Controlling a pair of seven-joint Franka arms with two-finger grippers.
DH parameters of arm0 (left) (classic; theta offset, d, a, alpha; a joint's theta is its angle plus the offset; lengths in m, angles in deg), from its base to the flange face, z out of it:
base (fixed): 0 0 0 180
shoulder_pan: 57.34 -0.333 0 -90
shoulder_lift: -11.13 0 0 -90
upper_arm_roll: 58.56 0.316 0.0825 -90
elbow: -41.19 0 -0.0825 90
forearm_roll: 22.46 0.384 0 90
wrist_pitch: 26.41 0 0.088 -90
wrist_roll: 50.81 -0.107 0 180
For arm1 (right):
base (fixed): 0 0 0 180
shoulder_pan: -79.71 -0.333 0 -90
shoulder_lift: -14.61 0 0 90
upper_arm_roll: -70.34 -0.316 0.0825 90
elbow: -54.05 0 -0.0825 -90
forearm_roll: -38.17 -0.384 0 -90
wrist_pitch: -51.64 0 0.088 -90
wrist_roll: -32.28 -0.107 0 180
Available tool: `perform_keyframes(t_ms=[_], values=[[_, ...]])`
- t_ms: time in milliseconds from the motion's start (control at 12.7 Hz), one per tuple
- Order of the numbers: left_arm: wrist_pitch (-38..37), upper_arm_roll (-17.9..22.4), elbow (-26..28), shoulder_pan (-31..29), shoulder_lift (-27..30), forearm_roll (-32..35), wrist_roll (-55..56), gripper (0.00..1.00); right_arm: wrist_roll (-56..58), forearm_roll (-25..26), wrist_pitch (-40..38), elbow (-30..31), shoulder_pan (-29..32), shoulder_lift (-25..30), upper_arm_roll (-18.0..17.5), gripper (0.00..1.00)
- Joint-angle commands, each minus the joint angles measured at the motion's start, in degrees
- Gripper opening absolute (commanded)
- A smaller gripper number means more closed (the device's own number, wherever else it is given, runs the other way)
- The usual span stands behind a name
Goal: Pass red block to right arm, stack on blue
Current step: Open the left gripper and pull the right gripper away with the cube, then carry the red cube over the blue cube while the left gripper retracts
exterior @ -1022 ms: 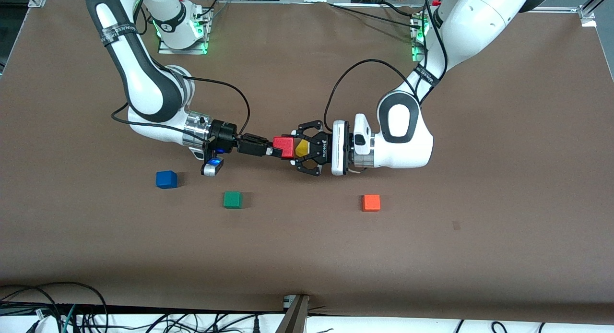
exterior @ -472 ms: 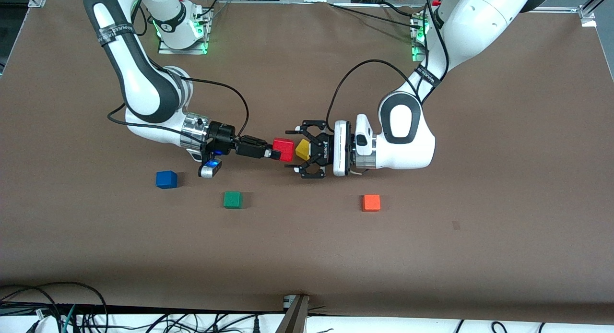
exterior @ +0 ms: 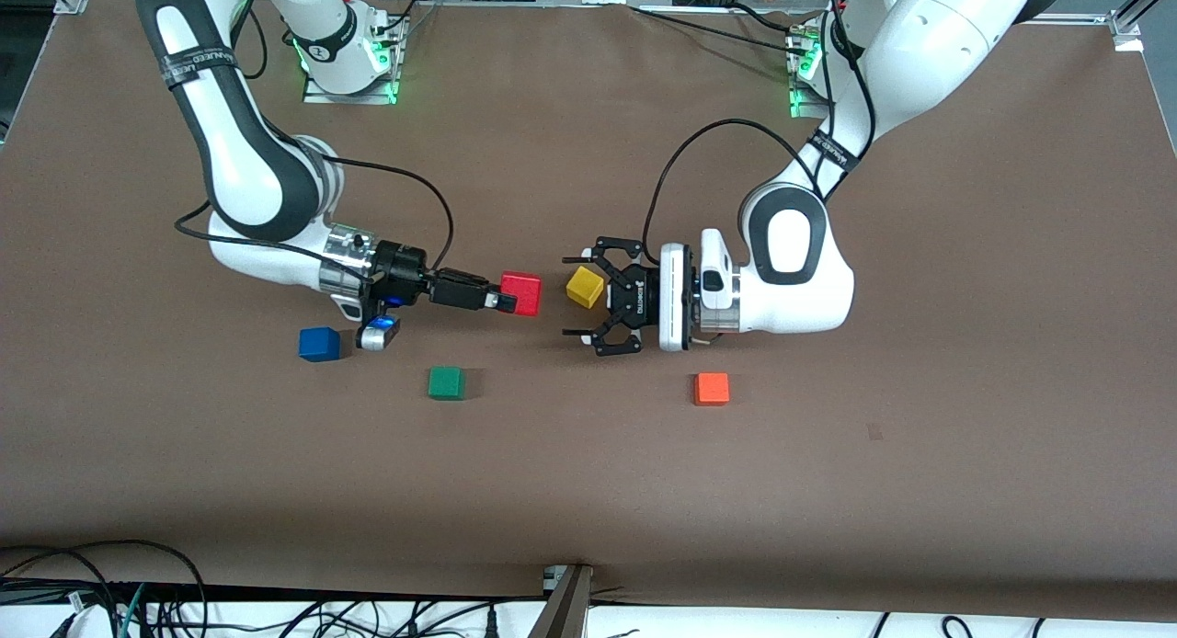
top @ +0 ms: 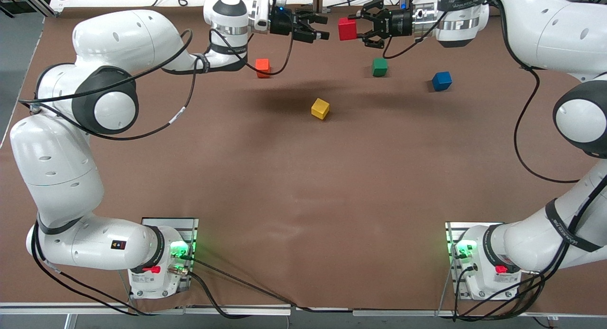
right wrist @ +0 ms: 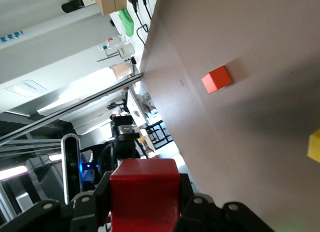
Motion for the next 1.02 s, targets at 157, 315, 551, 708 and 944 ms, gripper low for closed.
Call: perform_keyframes(t_ms=[157,315,551,708,944], values=[[-10.51,-0.01,-0.19,-5.44,2.18,11.77,12.98,1.0,-2.56,10.19,-2.84,-1.98,2.54,-0.01,0.49,0.0],[-15.61,0.08,-0.19,-7.72,3.66,18.27,20.44,1.0,-3.96,15.37,-3.1,-2.07,2.54,0.6,1.46,0.0],[-23.88,0.08,-0.28,-10.63,7.17,28.2,32.66,1.0,-6.25,26.69,-7.3,-4.17,2.54,1.83,5.05,0.0],[-27.92,0.08,-1.32,-12.04,9.2,32.87,41.0,1.0,-6.52,36.62,-11.43,-6.46,2.54,2.1,7.86,0.0],[-36.53,0.43,-7.03,-12.83,9.38,43.84,57.52,1.0,-6.78,50.41,-13.65,-6.91,2.54,3.94,9.28,0.0]])
